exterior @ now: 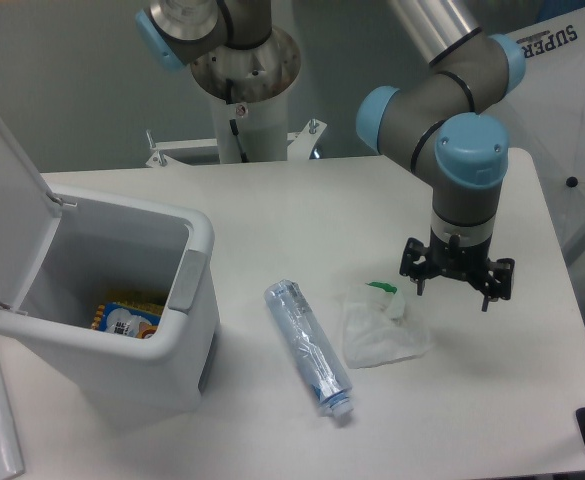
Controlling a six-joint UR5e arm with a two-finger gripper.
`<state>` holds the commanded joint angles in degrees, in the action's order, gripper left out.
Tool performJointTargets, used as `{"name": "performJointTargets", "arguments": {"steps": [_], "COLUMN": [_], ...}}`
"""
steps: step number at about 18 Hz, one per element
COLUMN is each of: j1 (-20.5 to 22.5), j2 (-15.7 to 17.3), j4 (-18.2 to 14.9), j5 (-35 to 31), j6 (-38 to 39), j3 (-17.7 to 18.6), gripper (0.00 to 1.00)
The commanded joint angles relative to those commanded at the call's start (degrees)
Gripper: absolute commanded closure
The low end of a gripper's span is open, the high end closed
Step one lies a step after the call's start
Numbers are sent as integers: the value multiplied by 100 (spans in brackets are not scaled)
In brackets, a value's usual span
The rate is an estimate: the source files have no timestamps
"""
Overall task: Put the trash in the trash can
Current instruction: 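Move the gripper over the crumpled white tissue and lower it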
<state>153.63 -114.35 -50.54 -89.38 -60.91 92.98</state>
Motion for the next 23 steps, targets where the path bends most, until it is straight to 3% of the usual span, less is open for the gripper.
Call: {"name": "performJointTargets", "arguments": {"steps": [5,9,13,23], "j1": [-114,-255,-325,-536], "j2": [-26,-281,-404,-536], "j4": [193,404,694,659], "j5": [9,9,53,9], "j6": [-9,44,53,9], "j3": [115,141,404,405], "gripper": [0,0,0,0]}}
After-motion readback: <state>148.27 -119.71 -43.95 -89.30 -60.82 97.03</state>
